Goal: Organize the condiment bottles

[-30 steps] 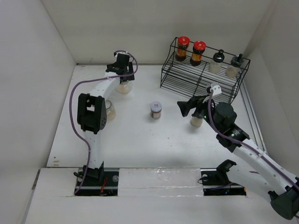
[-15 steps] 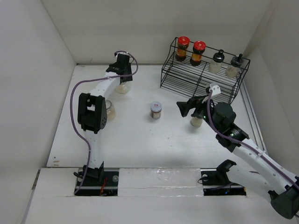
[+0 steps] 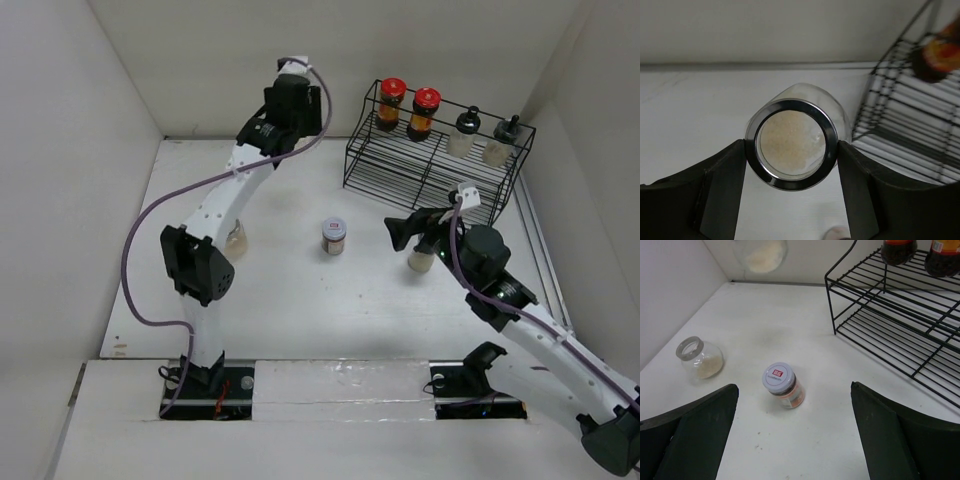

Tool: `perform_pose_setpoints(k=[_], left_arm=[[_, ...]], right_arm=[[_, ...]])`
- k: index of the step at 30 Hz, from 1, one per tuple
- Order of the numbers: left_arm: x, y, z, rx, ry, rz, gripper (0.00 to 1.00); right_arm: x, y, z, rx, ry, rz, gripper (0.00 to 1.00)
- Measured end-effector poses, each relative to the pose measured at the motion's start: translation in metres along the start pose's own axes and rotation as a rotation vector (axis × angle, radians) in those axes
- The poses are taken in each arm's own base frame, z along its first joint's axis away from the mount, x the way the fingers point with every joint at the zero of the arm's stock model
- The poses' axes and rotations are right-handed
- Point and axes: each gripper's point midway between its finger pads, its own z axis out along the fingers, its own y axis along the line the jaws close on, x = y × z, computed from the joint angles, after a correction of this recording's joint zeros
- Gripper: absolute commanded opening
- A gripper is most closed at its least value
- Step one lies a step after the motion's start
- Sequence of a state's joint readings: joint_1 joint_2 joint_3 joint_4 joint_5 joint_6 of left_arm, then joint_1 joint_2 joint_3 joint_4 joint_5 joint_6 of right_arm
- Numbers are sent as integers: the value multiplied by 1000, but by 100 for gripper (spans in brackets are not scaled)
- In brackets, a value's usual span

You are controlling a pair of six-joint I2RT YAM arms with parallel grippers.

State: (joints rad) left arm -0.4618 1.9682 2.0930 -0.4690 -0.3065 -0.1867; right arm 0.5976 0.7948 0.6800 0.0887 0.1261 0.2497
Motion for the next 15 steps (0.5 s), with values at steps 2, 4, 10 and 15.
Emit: perform_pose_setpoints(k=[2,4,10,15], left_arm=[[-34,-36,-29,80,-88,1,45],[-65,-75,-61,182,-175,-6,45],[-106,-129,-116,395,-295,-27,46],[-108,-140,-101,446,-313,-31,46]], right_arm=[[-2,-3,-4,13,-13,2,100],[-6,-6,-7,26,-31,4,100],[-24,-24,-21,93,-105,28,100],[-30,-38,-29,136,-141,39,100]])
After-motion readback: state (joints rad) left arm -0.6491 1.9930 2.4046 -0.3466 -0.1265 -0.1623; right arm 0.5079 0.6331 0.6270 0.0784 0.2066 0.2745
